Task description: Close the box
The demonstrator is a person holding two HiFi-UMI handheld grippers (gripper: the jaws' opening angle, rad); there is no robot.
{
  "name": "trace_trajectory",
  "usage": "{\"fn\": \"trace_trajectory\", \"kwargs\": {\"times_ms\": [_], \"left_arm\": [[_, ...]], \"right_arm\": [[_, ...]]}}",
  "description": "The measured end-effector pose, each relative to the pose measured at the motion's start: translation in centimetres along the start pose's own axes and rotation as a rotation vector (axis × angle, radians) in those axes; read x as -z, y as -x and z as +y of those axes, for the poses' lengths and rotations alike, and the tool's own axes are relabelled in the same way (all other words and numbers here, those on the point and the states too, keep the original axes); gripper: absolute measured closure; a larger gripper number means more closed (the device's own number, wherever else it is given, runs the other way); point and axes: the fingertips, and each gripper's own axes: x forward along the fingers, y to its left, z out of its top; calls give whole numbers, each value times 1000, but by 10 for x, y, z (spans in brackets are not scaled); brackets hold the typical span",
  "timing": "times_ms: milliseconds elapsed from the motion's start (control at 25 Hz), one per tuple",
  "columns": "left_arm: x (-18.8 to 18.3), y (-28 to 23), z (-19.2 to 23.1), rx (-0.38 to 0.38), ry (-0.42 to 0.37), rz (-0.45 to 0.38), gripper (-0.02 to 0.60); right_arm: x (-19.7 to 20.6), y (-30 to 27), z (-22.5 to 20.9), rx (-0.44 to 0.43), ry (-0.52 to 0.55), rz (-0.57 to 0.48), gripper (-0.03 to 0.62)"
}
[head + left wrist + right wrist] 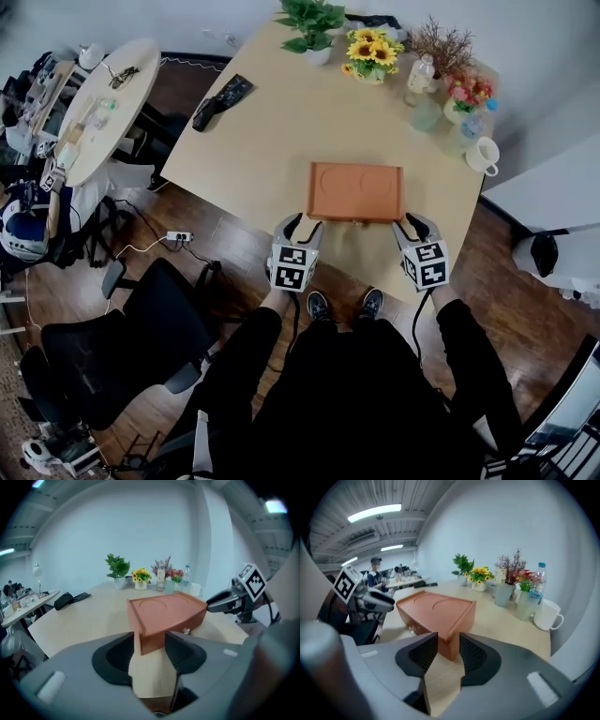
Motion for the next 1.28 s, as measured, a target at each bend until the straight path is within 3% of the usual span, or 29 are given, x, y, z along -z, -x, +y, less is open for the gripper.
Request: {"fn": "trace_trajectory", "kwargs": {"times_ms": [120,240,400,520,600,760,1280], "left_arm": [[-55,55,-8,13,54,-159,393],[-123,115,-32,57,44,-332,393],[-200,185,-70,108,-32,-532,393],[-229,220,-95,146,-40,-644,393],[-229,228,-106,166,-39,-665,393],[-214,225,-113,171,-26,-622,393],[-202,225,-124,173,-5,-596,394]], "right_arm": [[-56,46,1,-10,-152,-188,450],[-123,106,20,-47,-214,-394,458],[-199,176,61,-76,-140,-624,473],[-228,208,92,-79,-46,-736,503],[-233,218,107,-99,-13,-763,508],[-229,223,124,-135,5,-755,513],[-219,236,131,-139,30,-749,514]]}}
